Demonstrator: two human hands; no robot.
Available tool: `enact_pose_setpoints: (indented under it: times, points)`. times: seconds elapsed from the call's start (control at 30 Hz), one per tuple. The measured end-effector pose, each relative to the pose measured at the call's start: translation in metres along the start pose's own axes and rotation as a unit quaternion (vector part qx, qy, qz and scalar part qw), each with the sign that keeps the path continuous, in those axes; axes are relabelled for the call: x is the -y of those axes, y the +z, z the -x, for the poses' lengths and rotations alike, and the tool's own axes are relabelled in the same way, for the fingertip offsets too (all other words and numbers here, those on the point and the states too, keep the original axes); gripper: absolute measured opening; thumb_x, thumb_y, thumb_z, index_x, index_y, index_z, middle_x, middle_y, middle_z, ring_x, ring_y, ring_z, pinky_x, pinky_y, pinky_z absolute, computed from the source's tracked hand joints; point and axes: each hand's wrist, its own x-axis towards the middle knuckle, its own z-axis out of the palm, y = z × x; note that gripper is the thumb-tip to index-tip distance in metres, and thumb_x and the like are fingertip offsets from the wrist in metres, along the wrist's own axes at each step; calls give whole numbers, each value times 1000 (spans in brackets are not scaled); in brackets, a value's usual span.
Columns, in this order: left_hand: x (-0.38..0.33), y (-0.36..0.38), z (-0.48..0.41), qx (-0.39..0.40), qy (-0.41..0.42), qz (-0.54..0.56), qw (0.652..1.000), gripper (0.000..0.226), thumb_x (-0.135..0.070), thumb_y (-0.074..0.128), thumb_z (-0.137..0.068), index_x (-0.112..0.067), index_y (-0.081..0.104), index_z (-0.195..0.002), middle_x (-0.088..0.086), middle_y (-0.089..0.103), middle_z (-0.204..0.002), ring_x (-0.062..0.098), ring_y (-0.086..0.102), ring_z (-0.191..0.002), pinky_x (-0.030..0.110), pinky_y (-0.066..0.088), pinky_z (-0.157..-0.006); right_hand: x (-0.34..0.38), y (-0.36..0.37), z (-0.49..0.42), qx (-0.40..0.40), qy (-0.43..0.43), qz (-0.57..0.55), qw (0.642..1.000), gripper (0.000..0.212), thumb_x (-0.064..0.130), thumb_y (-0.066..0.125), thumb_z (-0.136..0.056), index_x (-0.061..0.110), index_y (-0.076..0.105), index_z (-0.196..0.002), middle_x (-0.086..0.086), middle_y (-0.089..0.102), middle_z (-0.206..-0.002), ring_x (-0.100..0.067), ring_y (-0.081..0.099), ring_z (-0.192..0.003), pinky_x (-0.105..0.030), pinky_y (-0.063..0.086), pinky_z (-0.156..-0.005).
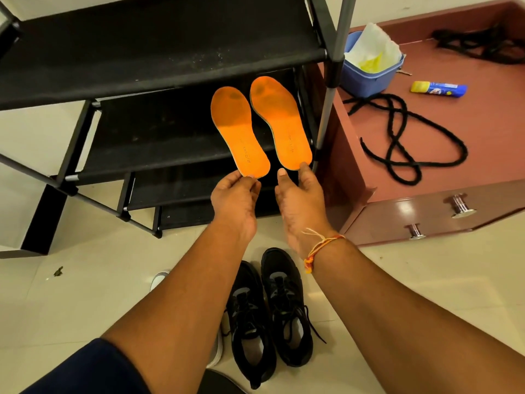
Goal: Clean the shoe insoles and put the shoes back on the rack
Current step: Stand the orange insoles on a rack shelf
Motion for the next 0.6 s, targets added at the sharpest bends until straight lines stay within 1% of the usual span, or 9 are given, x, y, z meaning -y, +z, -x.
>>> enact_pose_setpoints:
  times: [0.07, 0.17, 0.23, 0.27, 0.37, 0.47, 0.53, 0.6]
  points:
    - [-5, 3, -4, 6, 11, -17, 1000, 23, 5, 65, -93, -3, 69, -115, 10, 75, -99, 17, 71, -88, 26, 60, -86, 5, -3, -2, 53, 26, 19, 998, 44, 20, 57, -99, 34, 49, -141, 14, 59, -134, -9, 53, -126, -42, 42, -110]
    - [-9, 6, -10, 5, 28, -61, 998, 21, 7, 63, -93, -5, 71, -108, 10, 75, -95, 18, 69, -84, 26, 60, -82, 9, -8, -4, 96, 61, 22, 993, 41, 19, 55, -101, 32, 50, -139, 10, 56, -138, -12, 53, -127, -40, 46, -104]
    - [-10, 6, -11, 6, 35, -78, 996, 21, 8, 62, -92, -8, 71, -101, 10, 74, -92, 19, 66, -82, 26, 60, -81, 10, -9, -4, 95, 61, 25, 993, 37, 20, 56, -100, 32, 53, -135, 10, 57, -136, -12, 53, -126, -39, 48, -101]
    - [-9, 6, -10, 8, 39, -78, 996, 21, 8, 62, -92, -9, 71, -101, 10, 74, -91, 19, 65, -82, 27, 61, -81, 11, -9, -3, 91, 60, 25, 994, 36, 20, 56, -100, 33, 54, -134, 9, 58, -135, -12, 54, -125, -39, 49, -100]
    - [-6, 4, -10, 11, 58, -75, 995, 25, 6, 62, -93, -7, 70, -113, 13, 73, -96, 17, 65, -80, 29, 61, -82, 10, -7, 0, 83, 58, 33, 994, 36, 20, 56, -100, 33, 55, -133, 8, 58, -135, -11, 55, -123, -41, 50, -99]
    - [-5, 4, -11, 1, 66, -83, 994, 27, 5, 63, -93, -8, 69, -116, 16, 74, -103, 17, 67, -82, 28, 61, -81, 8, -5, 3, 79, 53, 46, 994, 37, 20, 55, -100, 36, 54, -134, 10, 57, -135, -10, 54, -121, -42, 50, -100]
    - [-6, 5, -11, 0, 59, -89, 994, 26, 5, 63, -93, -8, 70, -114, 16, 74, -104, 17, 67, -82, 28, 61, -82, 7, -4, 6, 79, 51, 59, 994, 41, 20, 55, -101, 39, 52, -136, 12, 55, -137, -9, 54, -121, -42, 50, -100]
    - [-8, 5, -12, 2, 53, -99, 994, 22, 5, 63, -93, -9, 71, -108, 15, 74, -97, 17, 66, -82, 28, 61, -82, 7, -4, 7, 76, 51, 72, 993, 44, 20, 55, -100, 41, 49, -139, 9, 53, -139, -10, 55, -120, -43, 51, -101]
